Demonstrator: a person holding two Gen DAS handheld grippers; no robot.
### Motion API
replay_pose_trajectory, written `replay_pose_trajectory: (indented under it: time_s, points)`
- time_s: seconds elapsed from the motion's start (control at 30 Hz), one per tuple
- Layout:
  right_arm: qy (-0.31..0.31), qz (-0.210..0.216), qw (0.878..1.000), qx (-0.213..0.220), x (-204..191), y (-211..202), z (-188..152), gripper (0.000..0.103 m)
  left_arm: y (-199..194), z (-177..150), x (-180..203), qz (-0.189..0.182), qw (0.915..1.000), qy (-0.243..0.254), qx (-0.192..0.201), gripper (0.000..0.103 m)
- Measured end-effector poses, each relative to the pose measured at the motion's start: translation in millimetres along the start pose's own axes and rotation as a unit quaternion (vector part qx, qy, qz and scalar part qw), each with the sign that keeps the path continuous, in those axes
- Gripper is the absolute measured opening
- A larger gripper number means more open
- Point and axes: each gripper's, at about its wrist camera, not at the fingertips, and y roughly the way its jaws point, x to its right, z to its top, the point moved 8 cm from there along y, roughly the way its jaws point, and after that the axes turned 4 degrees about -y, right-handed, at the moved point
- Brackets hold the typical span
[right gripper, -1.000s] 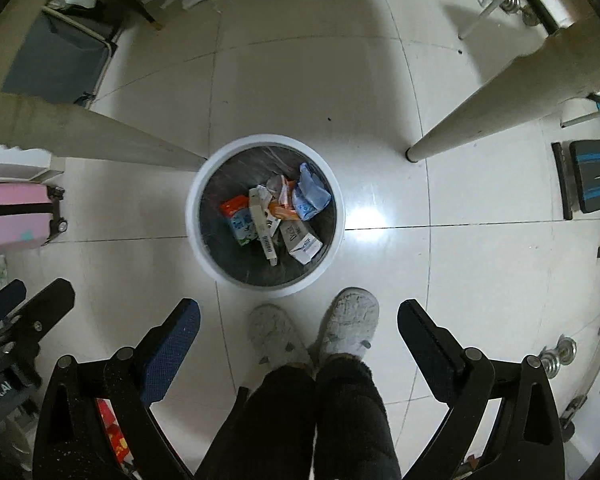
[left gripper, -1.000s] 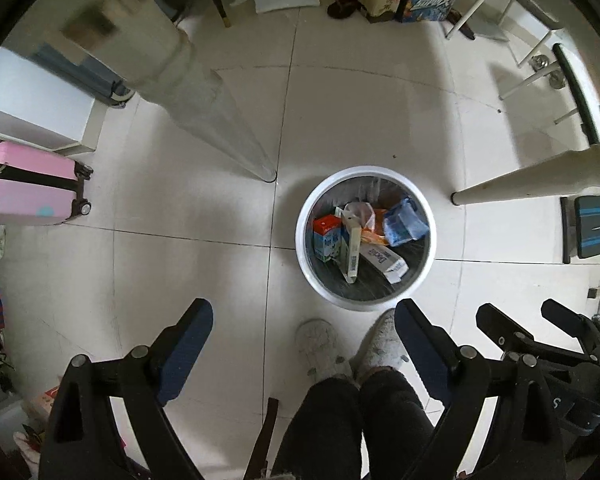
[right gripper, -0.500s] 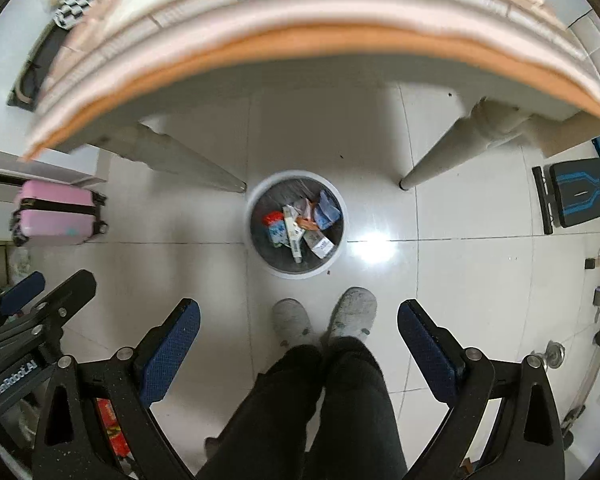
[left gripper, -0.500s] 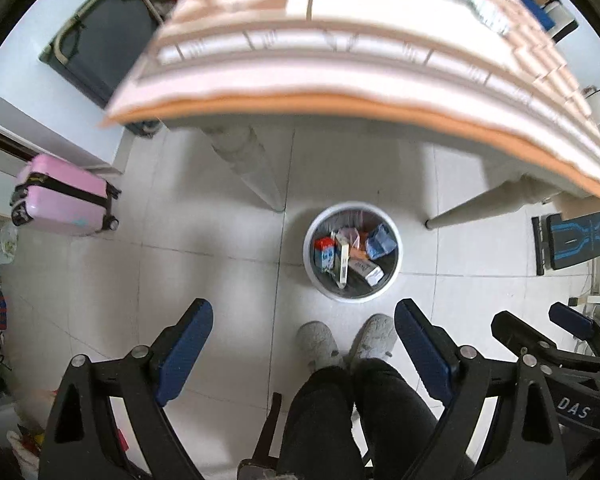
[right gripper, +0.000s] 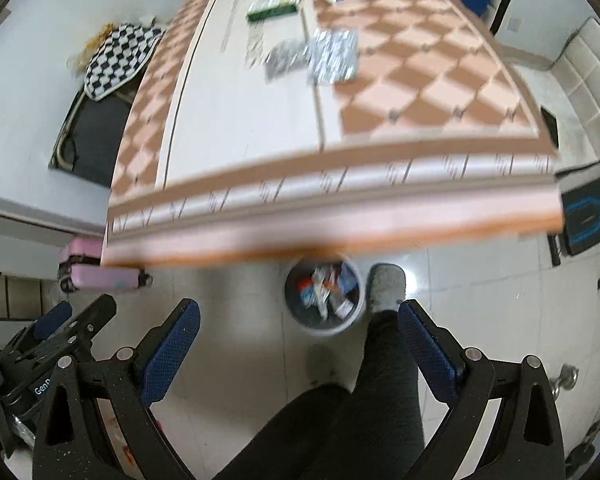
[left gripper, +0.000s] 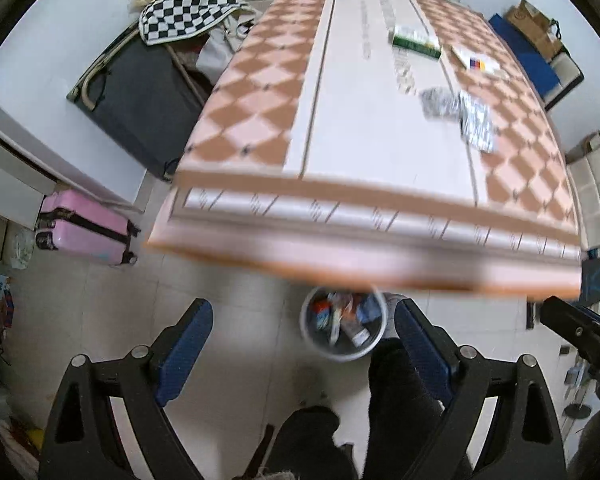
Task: Collect trash
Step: 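Raise both tools from the bin back over the table, then grasp the green-white medicine box with the left tool while the right tool grasps the white OTC tablet box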
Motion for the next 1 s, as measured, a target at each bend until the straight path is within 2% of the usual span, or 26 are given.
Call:
replay_pose_trajectory:
  time_s: [0.13, 0.23, 0.37, 0.43, 0.5, 0.53, 0.63, 0.73, 0.83, 0.9, 1.0]
  points:
    - [0.007, -0.004, 1.0, -0.002, 38.5, 1.9, 70.6, 0.1, 12.9, 52.6, 34.5, -0.005, 1.0, -0.007, 0.0, 0.093]
    - [0.017, -0.004, 1.0, -0.018, 77.8, 16.5, 143.1, 0.1, 32.0, 105.0, 60.3, -0.004, 0.9995, -0.027, -0.013, 0.093]
    - [0.05, -0.005, 0.998, -0.023, 122.6, 41.1, 242.6, 0.1, 63.8, 190.0, 97.3, -0.032, 0.9939, -0.098, -0.041, 0.093]
    - [0.082, -0.007, 0.996, -0.017, 146.5, 55.5, 300.4, 0.1, 78.5, 225.9, 114.0, -0.04, 0.9905, -0.121, -0.052, 0.092]
    - [0.12, -0.003, 0.993, -0.013, 165.0, 68.5, 342.9, 0.1, 96.5, 263.2, 131.0, -0.053, 0.985, -0.15, -0.067, 0.092]
    - [0.147, 0.003, 0.989, -0.012, 174.7, 78.4, 370.3, 0.1, 105.6, 279.9, 138.9, -0.065, 0.9813, -0.164, -0.077, 0.092]
    - [0.204, 0.008, 0.979, -0.015, 189.0, 102.1, 420.1, 0.1, 135.9, 324.4, 158.0, -0.08, 0.9693, -0.206, -0.107, 0.092]
    - [0.25, -0.004, 0.968, -0.029, 199.9, 131.0, 462.8, 0.1, 169.3, 354.3, 166.8, -0.091, 0.9503, -0.257, -0.15, 0.092]
    - [0.288, -0.013, 0.956, -0.048, 208.8, 154.6, 487.4, 0.1, 192.4, 371.5, 169.2, -0.096, 0.9318, -0.3, -0.18, 0.092]
    - [0.306, -0.025, 0.95, -0.061, 214.1, 165.6, 494.6, 0.1, 207.1, 375.5, 168.2, -0.093, 0.9148, -0.334, -0.207, 0.092]
    - [0.342, -0.027, 0.936, -0.082, 218.1, 180.1, 495.7, 0.1, 227.2, 373.5, 168.0, -0.087, 0.8941, -0.365, -0.244, 0.092]
